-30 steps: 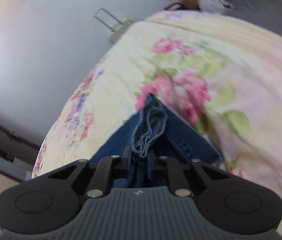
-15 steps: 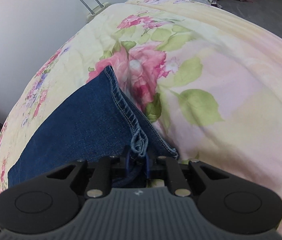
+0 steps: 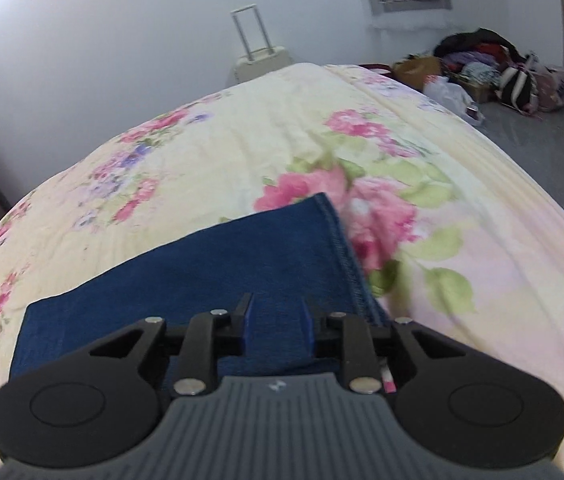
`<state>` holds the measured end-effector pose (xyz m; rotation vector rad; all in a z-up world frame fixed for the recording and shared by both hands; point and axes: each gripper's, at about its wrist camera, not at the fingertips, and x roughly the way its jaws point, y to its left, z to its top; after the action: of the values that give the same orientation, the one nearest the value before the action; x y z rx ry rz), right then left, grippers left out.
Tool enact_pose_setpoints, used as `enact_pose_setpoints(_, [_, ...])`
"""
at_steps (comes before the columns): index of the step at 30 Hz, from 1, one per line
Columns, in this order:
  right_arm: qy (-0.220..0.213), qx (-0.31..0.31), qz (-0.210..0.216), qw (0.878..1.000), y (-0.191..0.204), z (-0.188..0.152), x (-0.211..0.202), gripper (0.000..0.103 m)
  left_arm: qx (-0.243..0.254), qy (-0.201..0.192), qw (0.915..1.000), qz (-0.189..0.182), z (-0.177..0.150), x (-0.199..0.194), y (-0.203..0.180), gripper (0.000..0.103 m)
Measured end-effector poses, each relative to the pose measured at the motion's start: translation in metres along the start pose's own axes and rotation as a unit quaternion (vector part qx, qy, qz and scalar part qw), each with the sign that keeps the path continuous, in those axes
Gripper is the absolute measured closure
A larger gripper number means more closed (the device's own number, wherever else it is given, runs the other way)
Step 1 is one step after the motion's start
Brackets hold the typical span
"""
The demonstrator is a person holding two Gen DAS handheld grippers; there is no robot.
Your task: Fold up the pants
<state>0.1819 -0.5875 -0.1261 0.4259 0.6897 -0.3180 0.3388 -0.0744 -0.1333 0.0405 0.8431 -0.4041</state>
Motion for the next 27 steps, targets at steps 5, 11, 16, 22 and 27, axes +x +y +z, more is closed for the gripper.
enact_pose_setpoints(5, [0.011, -0.035, 0.000, 0.999, 0.030, -0.002, 0.036, 0.080, 0.024, 0.027, 0.9992, -0.018, -0.010, 0.034, -0.018, 0.083])
enact_pose_setpoints(11, [0.050, -0.009, -0.016, 0.999, 0.009, -0.033, 0.087, 0.094, 0.034, 0.088, 0.9953, -0.017, -0.046, 0.059, -0.006, 0.090])
enact_pose_setpoints(16, [0.051, 0.004, -0.008, 0.999, 0.000, -0.037, 0.091, 0.099, 0.052, 0.115, 0.9920, -0.002, -0.042, 0.041, -0.006, 0.093])
enact_pose_setpoints(22, [0.067, -0.010, -0.014, 0.998, 0.002, -0.033, 0.079, 0.095, 0.037, 0.083, 0.9957, -0.017, -0.015, 0.026, 0.011, 0.092])
enact_pose_setpoints(27, [0.040, 0.023, 0.011, 0.999, -0.008, -0.029, 0.044, 0.055, 0.020, 0.028, 0.9991, -0.026, 0.018, 0.038, 0.005, 0.092])
